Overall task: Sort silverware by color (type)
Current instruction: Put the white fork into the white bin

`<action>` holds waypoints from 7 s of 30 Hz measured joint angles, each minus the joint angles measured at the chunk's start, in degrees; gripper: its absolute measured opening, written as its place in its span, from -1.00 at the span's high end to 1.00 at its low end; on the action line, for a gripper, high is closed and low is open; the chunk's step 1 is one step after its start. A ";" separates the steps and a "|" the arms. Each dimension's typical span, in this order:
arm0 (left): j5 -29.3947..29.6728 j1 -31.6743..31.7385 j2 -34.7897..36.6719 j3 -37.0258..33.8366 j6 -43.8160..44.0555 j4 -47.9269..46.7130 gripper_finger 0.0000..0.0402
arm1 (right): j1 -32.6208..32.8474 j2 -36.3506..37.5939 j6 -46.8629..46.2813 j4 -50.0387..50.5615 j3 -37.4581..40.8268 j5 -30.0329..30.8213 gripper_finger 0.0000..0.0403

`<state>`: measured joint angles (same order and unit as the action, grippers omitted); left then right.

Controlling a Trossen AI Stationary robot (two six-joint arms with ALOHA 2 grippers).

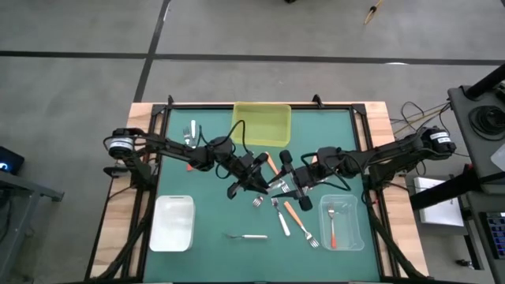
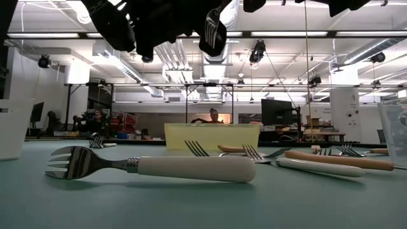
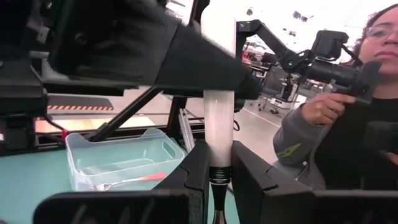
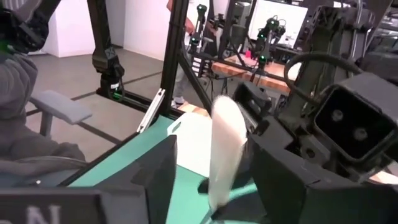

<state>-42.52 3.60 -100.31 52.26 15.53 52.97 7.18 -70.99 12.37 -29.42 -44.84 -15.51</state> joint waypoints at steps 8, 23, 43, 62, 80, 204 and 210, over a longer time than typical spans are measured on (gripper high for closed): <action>-0.11 -0.02 0.02 0.23 0.00 0.13 0.88 | -0.09 0.10 -0.40 -1.72 0.00 0.04 0.64; 0.04 0.54 0.04 0.23 2.75 0.13 0.67 | -0.95 0.87 -2.90 -0.58 -0.05 0.95 0.89; -2.59 10.97 0.29 0.23 5.01 -8.38 0.38 | -2.11 2.63 -5.38 15.38 -2.49 17.95 0.89; 24.05 8.59 15.79 0.23 -11.46 -35.89 0.44 | -5.86 6.25 -18.35 20.12 -2.21 27.45 0.89; 37.51 1.09 14.82 0.23 -7.06 -35.30 0.36 | -6.47 4.19 -17.75 14.20 -1.66 22.49 0.89; 33.17 -41.07 27.82 -0.31 91.85 -112.64 0.89 | -12.74 -0.77 -19.69 8.18 -1.64 33.58 0.17; 32.83 -41.07 28.04 -2.35 91.69 -112.08 0.89 | -12.74 -0.78 -19.19 8.24 -1.64 33.57 0.17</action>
<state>-9.69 -37.47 -72.27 49.91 107.22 -59.11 -5.56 -71.77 -6.82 -21.18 -46.48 18.06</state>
